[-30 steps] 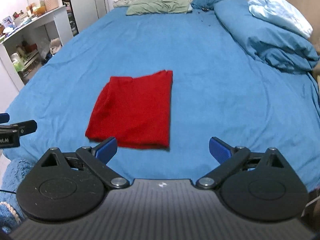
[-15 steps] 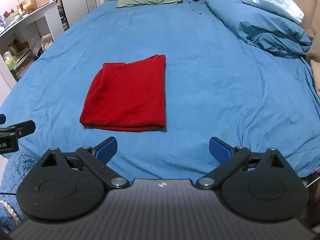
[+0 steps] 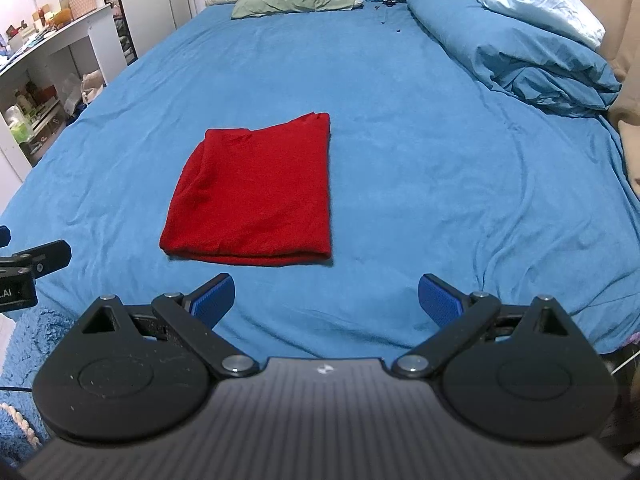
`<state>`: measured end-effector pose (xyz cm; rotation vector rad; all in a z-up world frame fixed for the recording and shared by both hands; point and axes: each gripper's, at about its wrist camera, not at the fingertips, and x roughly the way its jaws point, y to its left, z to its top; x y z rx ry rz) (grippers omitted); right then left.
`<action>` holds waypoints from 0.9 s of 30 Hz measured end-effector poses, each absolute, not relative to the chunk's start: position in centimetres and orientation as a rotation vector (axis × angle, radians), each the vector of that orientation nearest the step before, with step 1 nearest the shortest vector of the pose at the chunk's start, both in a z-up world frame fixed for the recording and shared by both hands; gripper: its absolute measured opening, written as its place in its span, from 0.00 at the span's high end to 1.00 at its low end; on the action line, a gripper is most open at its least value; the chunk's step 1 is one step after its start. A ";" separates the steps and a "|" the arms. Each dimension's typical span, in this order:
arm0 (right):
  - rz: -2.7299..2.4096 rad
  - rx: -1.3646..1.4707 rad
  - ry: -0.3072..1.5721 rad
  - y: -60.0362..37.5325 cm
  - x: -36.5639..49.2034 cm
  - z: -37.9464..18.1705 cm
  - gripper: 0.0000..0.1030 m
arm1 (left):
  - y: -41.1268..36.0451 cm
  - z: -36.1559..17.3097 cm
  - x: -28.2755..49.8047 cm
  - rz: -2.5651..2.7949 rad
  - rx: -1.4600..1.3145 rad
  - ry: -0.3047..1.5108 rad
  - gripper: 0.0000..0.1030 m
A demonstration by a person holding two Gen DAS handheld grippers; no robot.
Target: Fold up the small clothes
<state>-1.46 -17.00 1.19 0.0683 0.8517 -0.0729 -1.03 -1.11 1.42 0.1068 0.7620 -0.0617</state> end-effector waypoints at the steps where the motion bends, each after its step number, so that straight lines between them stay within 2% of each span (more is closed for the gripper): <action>1: -0.074 0.068 0.852 -17.0 -1.4 1.2 0.00 | -1.1 1.4 -1.0 -0.062 0.107 0.763 0.00; 27: -0.083 0.061 0.844 -16.8 -1.6 1.3 0.00 | -1.1 1.5 -1.1 -0.066 0.102 0.751 0.00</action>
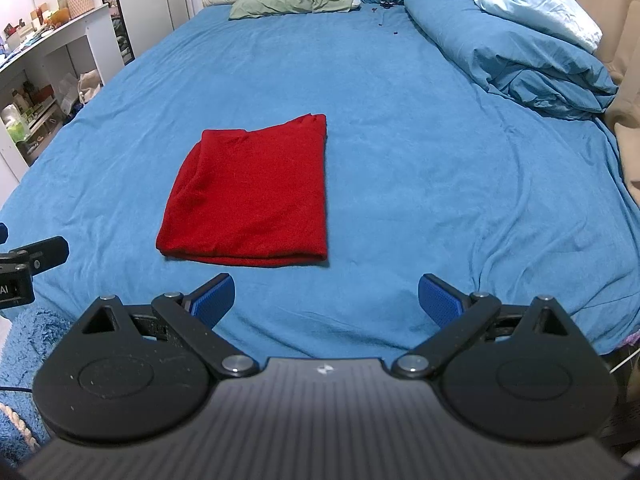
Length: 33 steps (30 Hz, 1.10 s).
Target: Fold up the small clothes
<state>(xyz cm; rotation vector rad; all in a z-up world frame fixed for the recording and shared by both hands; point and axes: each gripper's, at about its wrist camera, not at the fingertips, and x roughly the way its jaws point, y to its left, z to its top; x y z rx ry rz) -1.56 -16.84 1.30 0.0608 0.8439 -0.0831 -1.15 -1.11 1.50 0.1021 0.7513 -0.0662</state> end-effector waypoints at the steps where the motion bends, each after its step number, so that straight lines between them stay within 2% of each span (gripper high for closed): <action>1: -0.083 0.061 0.844 -16.8 -1.6 1.3 0.00 | -1.1 1.5 -1.2 -0.066 0.103 0.751 0.00; 33: -0.083 0.064 0.848 -17.3 -1.7 1.1 0.00 | -1.4 1.5 -1.1 -0.049 0.096 0.730 0.00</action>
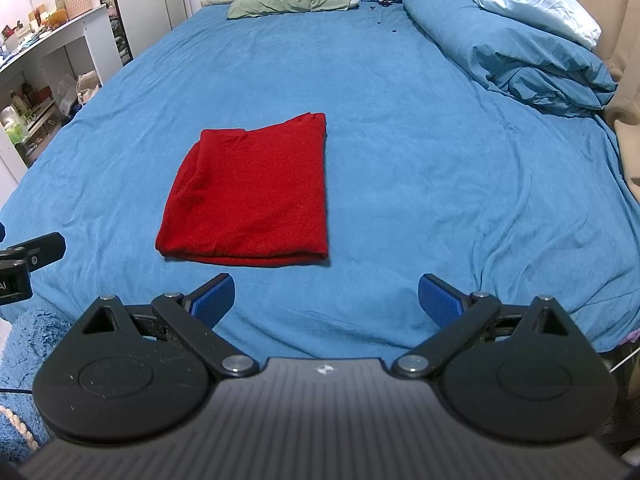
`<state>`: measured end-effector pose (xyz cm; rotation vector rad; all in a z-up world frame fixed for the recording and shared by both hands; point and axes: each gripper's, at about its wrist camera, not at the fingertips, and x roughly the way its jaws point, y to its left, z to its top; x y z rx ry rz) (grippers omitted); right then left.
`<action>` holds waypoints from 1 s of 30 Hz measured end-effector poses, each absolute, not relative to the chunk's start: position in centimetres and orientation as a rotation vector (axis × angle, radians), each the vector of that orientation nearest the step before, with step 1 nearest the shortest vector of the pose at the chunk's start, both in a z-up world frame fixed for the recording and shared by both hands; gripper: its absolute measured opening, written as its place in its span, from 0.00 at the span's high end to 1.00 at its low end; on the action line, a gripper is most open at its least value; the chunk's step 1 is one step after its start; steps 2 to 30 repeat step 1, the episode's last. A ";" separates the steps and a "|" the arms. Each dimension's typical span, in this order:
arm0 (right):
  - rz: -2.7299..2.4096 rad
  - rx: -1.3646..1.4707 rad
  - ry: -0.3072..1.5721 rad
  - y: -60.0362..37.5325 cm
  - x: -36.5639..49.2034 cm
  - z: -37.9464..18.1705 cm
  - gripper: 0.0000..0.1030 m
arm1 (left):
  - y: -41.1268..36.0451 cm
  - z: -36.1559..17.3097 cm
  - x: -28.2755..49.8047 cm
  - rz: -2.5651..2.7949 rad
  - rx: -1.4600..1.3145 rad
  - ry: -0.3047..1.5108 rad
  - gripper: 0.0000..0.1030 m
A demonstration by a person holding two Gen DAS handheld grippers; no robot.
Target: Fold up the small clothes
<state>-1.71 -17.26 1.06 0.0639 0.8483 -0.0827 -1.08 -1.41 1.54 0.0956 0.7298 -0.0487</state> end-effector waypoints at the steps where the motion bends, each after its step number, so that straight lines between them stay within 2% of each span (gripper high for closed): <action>1: -0.082 0.065 0.849 -17.2 -1.7 1.1 0.00 | -1.5 1.5 -1.1 -0.050 0.094 0.729 0.00; 30: -0.082 0.065 0.849 -17.2 -1.7 1.1 0.00 | -1.5 1.5 -1.1 -0.050 0.094 0.729 0.00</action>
